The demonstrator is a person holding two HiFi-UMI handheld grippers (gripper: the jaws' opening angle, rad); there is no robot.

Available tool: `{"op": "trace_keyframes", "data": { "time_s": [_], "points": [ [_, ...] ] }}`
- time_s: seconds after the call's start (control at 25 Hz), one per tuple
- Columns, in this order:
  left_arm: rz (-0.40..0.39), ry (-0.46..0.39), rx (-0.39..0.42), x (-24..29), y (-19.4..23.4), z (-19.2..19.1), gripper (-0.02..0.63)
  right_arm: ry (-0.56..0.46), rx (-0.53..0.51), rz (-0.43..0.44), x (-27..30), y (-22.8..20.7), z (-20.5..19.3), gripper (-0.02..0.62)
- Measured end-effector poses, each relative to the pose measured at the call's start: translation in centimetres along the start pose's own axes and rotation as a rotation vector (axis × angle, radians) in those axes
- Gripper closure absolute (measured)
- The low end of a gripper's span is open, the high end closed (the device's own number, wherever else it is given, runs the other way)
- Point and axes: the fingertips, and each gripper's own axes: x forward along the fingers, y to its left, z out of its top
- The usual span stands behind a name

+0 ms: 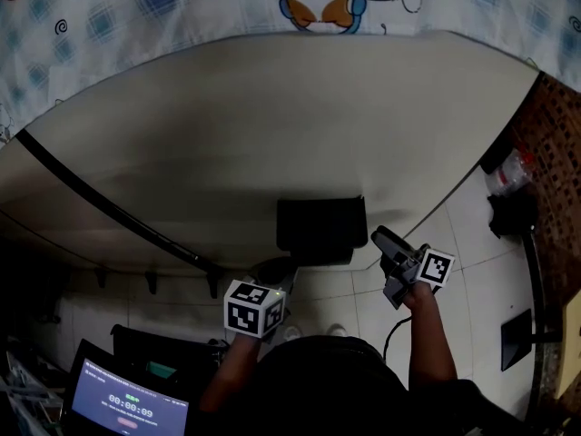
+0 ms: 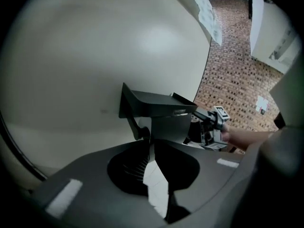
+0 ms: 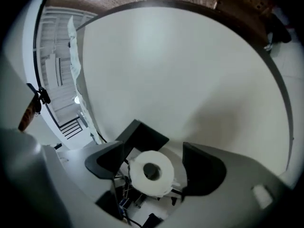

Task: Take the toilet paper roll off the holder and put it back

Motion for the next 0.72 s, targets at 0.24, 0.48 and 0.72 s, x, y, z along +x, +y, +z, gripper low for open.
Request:
{"op": "trace_keyframes", "data": {
  "time_s": [0.24, 0.48, 0.72],
  "points": [
    [0.039, -0.011, 0.044, 0.1, 0.4, 0.1, 0.546, -0.132, -0.314, -0.153, -1.0, 3.9, 4.7, 0.335],
    [0.069, -0.122, -0.133, -1.9, 2.0, 1.0, 0.569, -0.242, -0.668, -0.229, -1.6, 9.3, 6.9, 0.417],
    [0.29, -0.402, 0.054, -7.1, 3.5, 7.4, 0.589, -0.376, -1.079, -0.328, -1.2, 15.6, 7.1, 0.594]
  ]
}}
